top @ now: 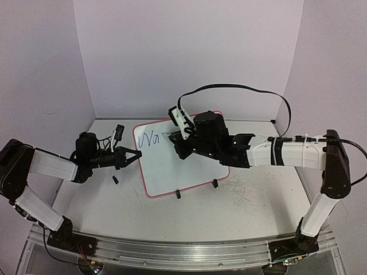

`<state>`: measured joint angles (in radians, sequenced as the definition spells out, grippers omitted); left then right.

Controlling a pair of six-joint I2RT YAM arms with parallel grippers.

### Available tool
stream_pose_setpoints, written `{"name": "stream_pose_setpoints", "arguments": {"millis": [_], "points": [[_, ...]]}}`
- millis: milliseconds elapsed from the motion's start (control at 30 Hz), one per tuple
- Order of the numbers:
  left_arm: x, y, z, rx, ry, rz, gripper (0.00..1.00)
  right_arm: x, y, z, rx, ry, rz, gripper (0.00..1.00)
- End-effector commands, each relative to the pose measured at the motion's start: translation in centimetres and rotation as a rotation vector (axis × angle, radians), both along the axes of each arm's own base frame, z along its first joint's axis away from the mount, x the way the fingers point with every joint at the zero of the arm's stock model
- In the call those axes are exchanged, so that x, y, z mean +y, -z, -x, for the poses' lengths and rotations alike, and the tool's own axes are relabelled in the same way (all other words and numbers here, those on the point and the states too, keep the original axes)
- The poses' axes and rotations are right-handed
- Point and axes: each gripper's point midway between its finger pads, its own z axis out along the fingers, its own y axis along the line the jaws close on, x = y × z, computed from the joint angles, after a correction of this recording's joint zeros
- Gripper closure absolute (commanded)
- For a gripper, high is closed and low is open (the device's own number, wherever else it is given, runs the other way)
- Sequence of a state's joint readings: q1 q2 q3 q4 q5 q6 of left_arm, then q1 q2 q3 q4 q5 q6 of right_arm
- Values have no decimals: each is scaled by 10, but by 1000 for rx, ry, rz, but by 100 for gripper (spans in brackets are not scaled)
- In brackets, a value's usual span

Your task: Write a sentence on the whiteboard

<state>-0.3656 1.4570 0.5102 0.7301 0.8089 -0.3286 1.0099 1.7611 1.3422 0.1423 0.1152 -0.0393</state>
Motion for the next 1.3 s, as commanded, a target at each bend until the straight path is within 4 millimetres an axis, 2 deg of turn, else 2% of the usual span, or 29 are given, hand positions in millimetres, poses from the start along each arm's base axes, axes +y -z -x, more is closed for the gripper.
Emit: {"name": "stream_pose_setpoints", "arguments": {"millis": [0,700,900,1267], "points": [[0,-17,-9,-97,-14,-10,100,7,-30,-6,-41,-3,-69,100],[0,-16,-9,-95,-13,-12,100,17,-21,-8,-42,-26,-48,100],[0,-16,-9,-95,-12,-13,100,15,-19,-12,-44,-4,-40,100],[0,-16,-9,-98,-13,-13,100,5,-2,-10,-10,26,-5,100]]}}
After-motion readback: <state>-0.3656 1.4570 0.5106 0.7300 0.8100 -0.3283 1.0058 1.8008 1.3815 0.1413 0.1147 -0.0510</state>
